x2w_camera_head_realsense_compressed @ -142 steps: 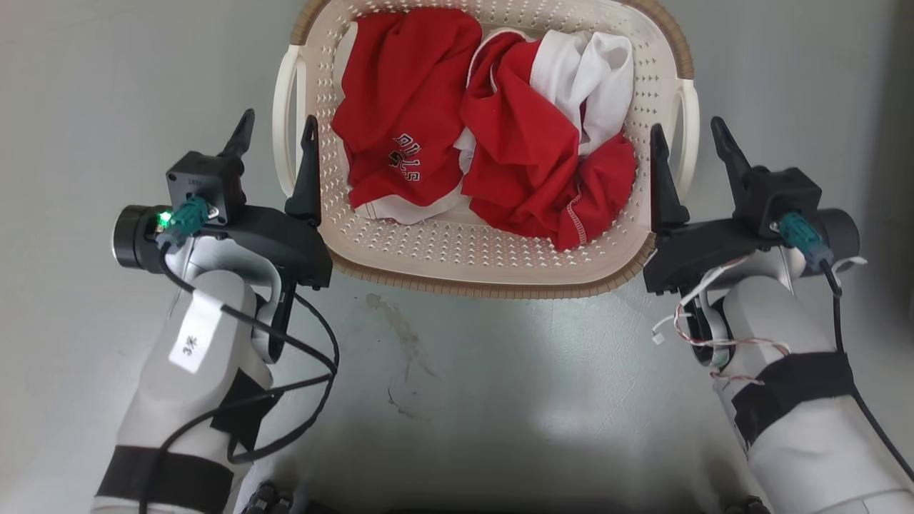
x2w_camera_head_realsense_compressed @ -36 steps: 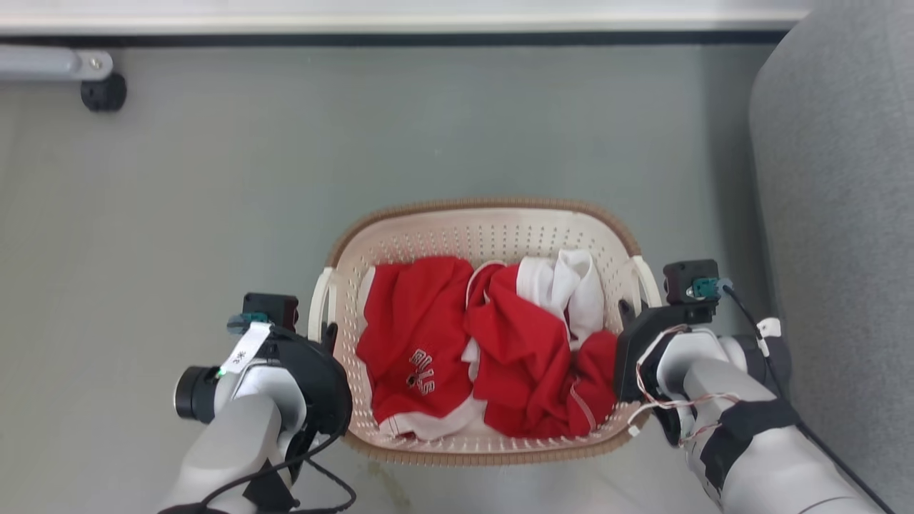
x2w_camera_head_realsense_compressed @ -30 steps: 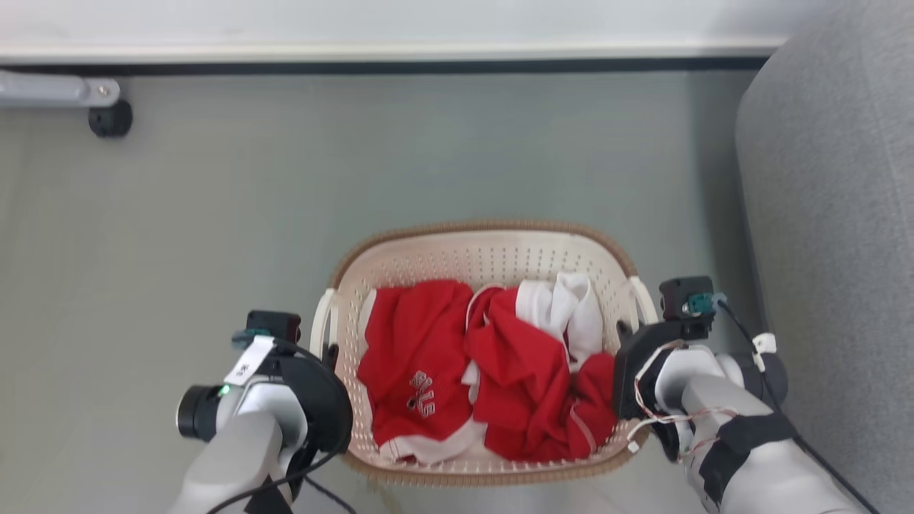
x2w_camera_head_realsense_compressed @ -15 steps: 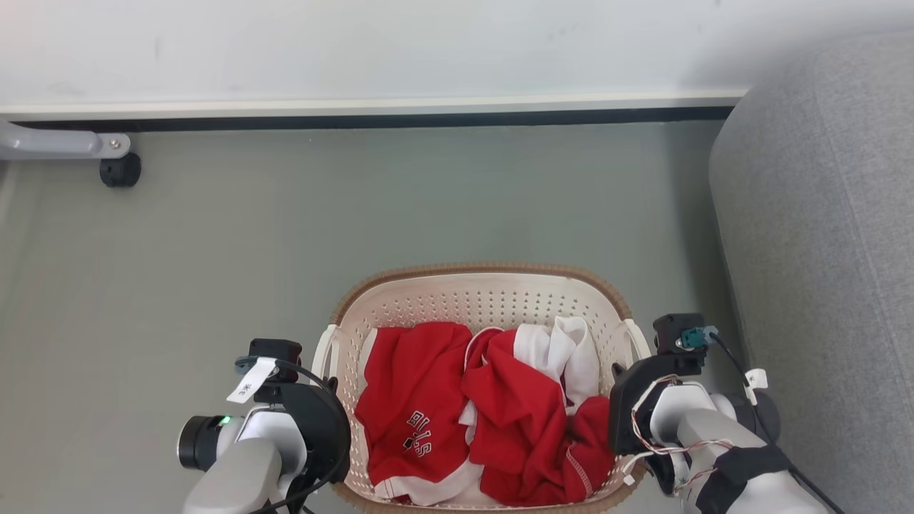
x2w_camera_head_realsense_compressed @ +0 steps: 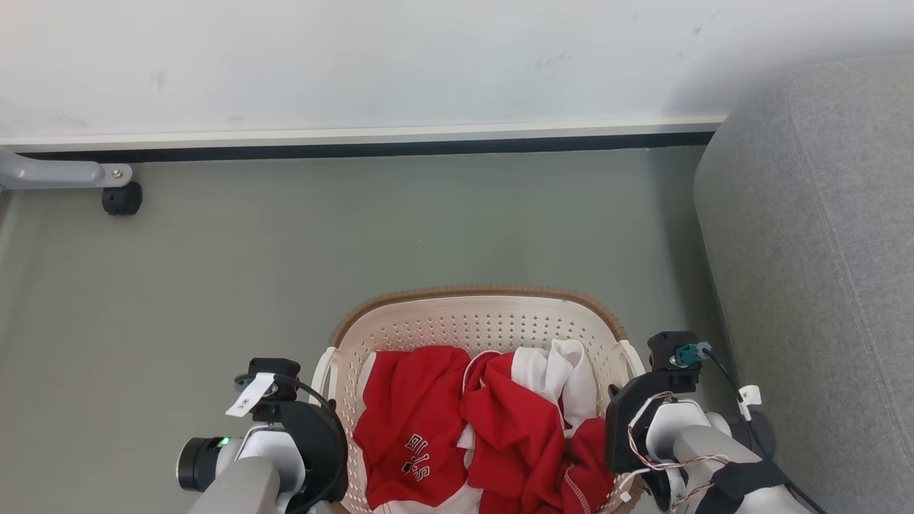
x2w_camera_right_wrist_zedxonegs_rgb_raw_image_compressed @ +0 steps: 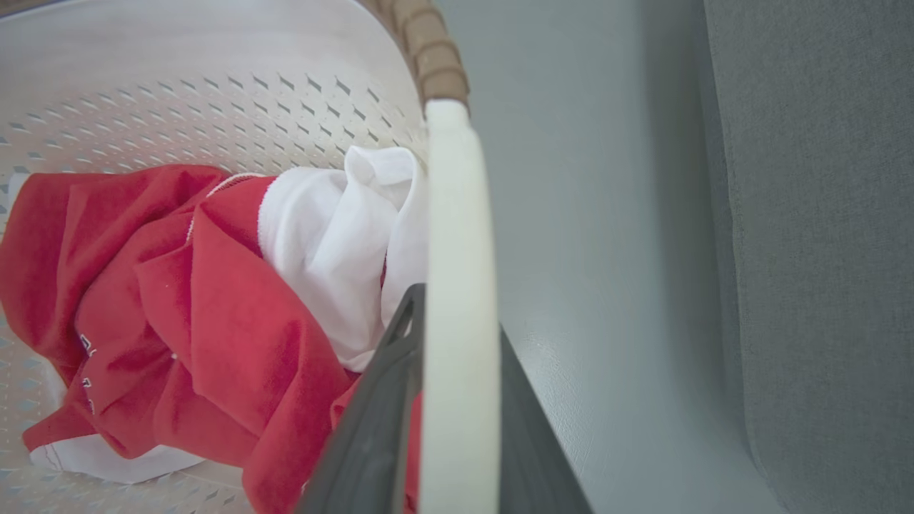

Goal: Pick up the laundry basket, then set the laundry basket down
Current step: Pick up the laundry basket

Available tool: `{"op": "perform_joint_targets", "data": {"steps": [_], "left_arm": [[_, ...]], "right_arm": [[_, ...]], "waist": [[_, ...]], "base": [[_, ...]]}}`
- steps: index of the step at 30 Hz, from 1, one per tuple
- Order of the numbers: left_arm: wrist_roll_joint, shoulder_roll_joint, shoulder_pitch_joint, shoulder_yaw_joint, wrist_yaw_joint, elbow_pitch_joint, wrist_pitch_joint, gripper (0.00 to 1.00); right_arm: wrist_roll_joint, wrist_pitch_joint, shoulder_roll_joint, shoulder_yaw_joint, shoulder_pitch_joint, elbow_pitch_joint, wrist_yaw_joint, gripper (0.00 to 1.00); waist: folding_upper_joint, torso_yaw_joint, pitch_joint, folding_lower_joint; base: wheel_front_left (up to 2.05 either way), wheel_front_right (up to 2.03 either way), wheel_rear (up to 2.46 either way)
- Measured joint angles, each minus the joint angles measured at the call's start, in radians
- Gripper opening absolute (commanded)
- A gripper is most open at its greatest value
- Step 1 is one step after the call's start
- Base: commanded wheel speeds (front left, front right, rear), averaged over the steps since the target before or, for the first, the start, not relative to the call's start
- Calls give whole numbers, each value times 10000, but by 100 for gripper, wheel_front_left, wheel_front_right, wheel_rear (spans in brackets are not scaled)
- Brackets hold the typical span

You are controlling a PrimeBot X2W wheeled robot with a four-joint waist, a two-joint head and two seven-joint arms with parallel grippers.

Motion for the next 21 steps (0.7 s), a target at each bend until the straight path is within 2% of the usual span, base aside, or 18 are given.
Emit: {"op": "perform_joint_targets", "data": {"steps": [21], "left_arm": [[-155, 75, 267, -79, 0, 8, 176, 0]], "right_arm": [[614, 211, 0, 569, 170, -92, -161, 0]], "waist": [[0, 9, -491, 1]], "base": [[0, 0, 0]]}}
